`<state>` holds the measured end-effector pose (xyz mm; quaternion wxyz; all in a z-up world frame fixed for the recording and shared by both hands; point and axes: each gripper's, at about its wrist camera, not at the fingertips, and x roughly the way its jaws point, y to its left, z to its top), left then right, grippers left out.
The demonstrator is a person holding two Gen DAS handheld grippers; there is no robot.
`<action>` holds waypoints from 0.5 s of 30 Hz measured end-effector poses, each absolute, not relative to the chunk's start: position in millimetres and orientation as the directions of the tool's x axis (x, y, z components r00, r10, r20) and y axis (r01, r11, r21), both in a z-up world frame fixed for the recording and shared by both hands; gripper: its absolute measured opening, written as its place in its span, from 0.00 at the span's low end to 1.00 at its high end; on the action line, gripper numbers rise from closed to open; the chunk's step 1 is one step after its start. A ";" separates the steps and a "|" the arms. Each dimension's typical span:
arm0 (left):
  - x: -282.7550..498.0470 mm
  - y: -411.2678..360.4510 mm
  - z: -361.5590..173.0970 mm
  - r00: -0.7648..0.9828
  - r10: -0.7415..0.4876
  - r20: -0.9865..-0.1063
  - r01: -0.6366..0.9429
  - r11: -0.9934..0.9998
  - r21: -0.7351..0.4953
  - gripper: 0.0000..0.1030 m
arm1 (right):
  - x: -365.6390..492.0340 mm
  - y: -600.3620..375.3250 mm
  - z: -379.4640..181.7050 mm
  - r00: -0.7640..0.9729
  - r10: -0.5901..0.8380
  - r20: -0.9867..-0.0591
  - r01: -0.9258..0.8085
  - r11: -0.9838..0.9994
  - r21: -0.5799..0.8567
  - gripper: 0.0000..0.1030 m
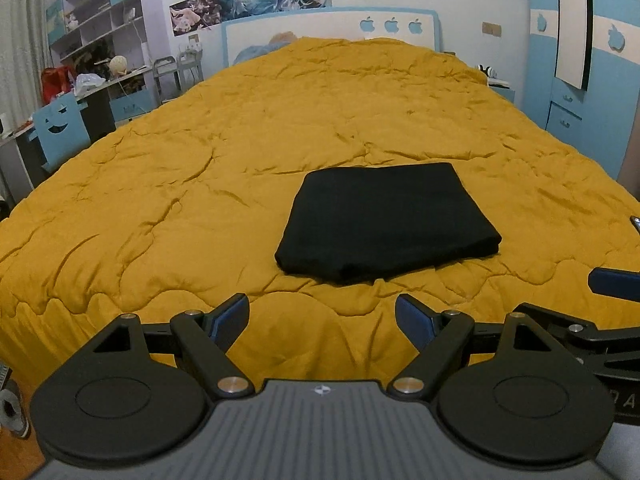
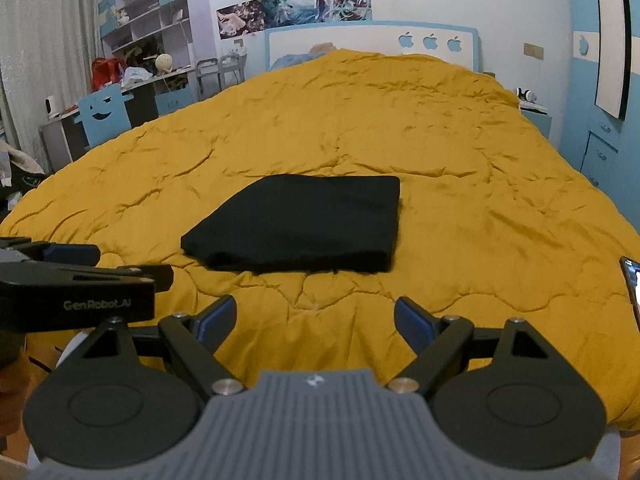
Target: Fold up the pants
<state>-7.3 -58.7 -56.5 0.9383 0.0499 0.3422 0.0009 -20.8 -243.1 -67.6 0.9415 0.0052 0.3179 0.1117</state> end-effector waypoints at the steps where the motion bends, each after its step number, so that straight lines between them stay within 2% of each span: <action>1: -6.6 -58.3 -56.4 0.764 0.038 -0.644 0.031 0.995 0.096 0.94 | -20.3 -242.8 -67.5 0.772 0.214 -0.599 -0.208 0.975 0.081 0.80; 15: -7.6 -55.2 -55.2 0.766 0.049 -0.641 0.018 0.995 0.097 0.94 | -18.9 -241.9 -66.1 0.775 0.212 -0.595 -0.209 0.975 0.076 0.80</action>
